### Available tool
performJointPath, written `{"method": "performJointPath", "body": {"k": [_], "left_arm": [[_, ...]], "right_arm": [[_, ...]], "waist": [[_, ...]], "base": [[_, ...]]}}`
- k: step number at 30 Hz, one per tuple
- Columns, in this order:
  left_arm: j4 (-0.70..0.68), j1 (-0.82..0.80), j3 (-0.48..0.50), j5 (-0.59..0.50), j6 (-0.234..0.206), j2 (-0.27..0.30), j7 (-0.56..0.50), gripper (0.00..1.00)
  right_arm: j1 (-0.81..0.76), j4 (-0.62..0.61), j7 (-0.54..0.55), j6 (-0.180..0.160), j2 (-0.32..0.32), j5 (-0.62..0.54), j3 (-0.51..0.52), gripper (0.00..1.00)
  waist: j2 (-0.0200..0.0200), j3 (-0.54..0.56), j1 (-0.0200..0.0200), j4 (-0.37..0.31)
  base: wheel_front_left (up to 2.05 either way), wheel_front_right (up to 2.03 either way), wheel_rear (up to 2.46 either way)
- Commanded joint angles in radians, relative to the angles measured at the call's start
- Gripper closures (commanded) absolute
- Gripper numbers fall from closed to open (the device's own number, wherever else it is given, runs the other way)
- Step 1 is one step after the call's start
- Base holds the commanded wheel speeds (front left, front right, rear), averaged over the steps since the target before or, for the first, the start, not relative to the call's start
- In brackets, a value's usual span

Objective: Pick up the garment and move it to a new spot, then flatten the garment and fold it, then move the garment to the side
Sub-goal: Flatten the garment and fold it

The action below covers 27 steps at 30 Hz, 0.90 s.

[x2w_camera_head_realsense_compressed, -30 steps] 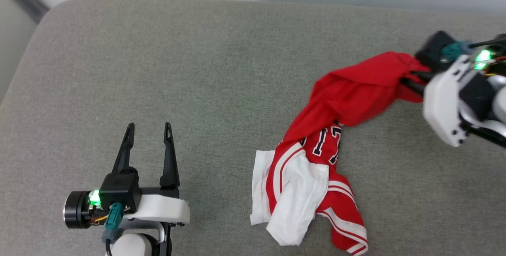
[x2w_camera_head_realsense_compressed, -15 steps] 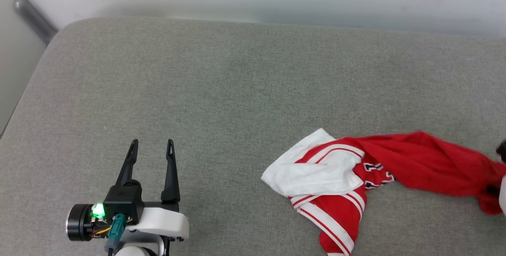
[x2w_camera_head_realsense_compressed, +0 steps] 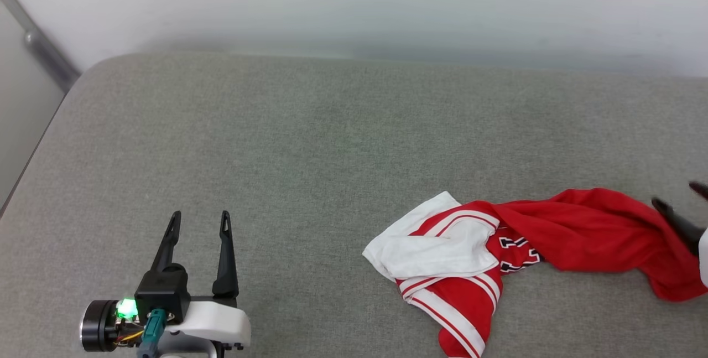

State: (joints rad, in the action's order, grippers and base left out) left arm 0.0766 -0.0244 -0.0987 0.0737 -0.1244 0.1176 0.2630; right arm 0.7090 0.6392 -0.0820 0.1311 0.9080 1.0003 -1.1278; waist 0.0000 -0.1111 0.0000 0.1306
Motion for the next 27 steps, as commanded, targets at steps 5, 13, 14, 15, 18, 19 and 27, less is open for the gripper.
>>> {"method": "performJointPath", "body": {"k": [5, 13, 14, 15, 18, 19, 27], "left_arm": [[0.0, 0.013, 0.018, -0.007, 0.01, 0.015, 0.002, 0.0], [0.024, -0.078, 0.021, 0.02, 0.088, 0.061, 0.002, 0.0], [0.031, -0.104, 0.02, 0.029, 0.104, 0.067, -0.002, 0.0], [0.038, -0.134, 0.014, 0.034, 0.123, 0.077, -0.013, 0.0], [0.058, -0.223, -0.014, 0.042, 0.179, 0.108, -0.086, 0.0], [0.067, -0.253, -0.025, 0.048, 0.195, 0.116, -0.121, 0.0], [0.125, -0.51, -0.244, 0.191, 0.253, 0.188, -0.499, 0.0]], "right_arm": [[0.014, -0.002, -0.169, -0.001, -0.055, -0.122, 0.179, 0.0], [-0.179, -0.157, -0.182, -0.001, -0.215, -0.428, 0.673, 0.0], [-0.227, -0.201, -0.182, -0.001, -0.249, -0.482, 0.749, 0.0], [-0.273, -0.249, -0.183, -0.001, -0.285, -0.537, 0.824, 0.0], [-0.419, -0.383, -0.183, -0.001, -0.395, -0.676, 0.985, 0.0], [-0.46, -0.419, -0.183, -0.001, -0.425, -0.71, 1.018, 0.0], [-0.615, -0.642, -0.128, -0.001, -0.567, -0.844, 1.122, 0.0]], "waist": [[0.0, 0.036, 0.0, -0.023], [0.0, 0.045, 0.0, -0.036], [0.0, 0.045, 0.0, -0.037], [0.0, 0.045, 0.0, -0.039], [0.0, 0.043, 0.0, -0.047], [0.0, 0.042, 0.0, -0.05], [0.0, 0.018, 0.0, -0.081]], "base": [[0.0, 0.0, 0.0], [0.0, 0.0, 0.0], [0.0, 0.0, 0.0], [0.0, 0.0, 0.0], [0.0, 0.0, 0.0], [0.0, 0.0, 0.0], [0.0, 0.0, 0.0]]}}
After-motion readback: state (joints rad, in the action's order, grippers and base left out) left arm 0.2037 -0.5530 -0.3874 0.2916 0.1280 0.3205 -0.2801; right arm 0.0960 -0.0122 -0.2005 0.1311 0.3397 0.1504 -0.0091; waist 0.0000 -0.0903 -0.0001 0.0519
